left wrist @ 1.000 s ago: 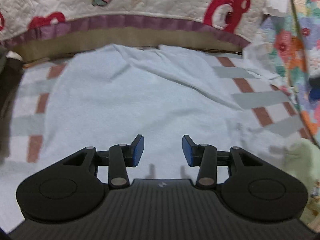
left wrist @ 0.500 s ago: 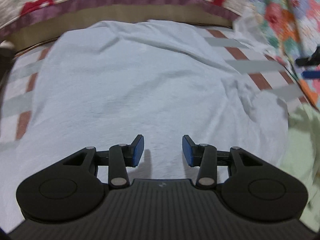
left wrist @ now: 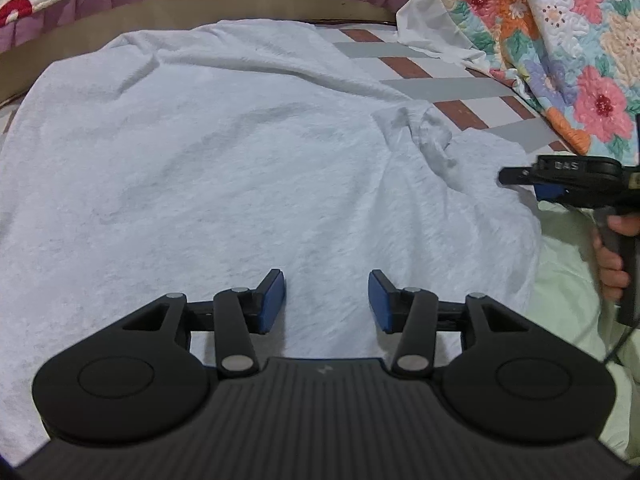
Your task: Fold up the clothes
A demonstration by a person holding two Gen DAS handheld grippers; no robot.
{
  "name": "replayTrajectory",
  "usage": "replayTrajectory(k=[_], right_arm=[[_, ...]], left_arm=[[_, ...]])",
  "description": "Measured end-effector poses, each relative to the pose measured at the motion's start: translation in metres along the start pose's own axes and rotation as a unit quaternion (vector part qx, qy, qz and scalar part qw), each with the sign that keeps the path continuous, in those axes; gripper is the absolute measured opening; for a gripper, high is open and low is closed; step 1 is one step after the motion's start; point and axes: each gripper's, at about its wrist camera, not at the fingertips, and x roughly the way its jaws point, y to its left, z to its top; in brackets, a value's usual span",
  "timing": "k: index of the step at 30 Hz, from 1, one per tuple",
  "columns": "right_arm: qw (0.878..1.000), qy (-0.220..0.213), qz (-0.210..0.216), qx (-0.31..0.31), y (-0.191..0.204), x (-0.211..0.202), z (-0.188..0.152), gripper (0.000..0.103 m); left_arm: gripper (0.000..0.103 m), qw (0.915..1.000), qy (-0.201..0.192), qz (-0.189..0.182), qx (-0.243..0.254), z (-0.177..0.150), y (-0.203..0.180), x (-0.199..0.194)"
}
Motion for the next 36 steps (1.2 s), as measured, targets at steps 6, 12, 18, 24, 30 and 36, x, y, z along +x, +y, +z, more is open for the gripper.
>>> replayTrajectory(k=[6, 12, 18, 24, 30, 36], right_arm=[[0.989, -0.138, -0.046, -0.035, 0.034, -0.100, -0.016, 0.002], [0.984, -0.096, -0.148, -0.014, 0.011, -0.112, -0.061, 0.001], [0.984, -0.081, -0.159, -0.014, 0.016, -0.103, -0.060, 0.001], [0.978, -0.054, -0.199, -0.042, 0.012, -0.094, -0.067, 0.001], [0.955, -0.056, -0.276, -0.090, 0.023, -0.100, -0.070, 0.000], [0.950, -0.107, -0.260, -0.136, 0.046, -0.129, -0.069, 0.011]], left_arm=[[0.050, 0.9989, 0.013, -0.016, 0.043, -0.004, 0.005, -0.018], [0.050, 0.9976, 0.037, -0.009, 0.058, -0.010, 0.013, -0.026], [0.050, 0.9985, 0.044, 0.022, 0.025, -0.008, 0.037, -0.033], [0.047, 0.9950, 0.041, 0.086, -0.030, -0.003, 0.078, -0.050], [0.047, 0.9851, 0.025, 0.160, -0.057, -0.007, 0.131, -0.096], [0.051, 0.9718, 0.022, 0.159, -0.173, -0.039, 0.180, -0.135]])
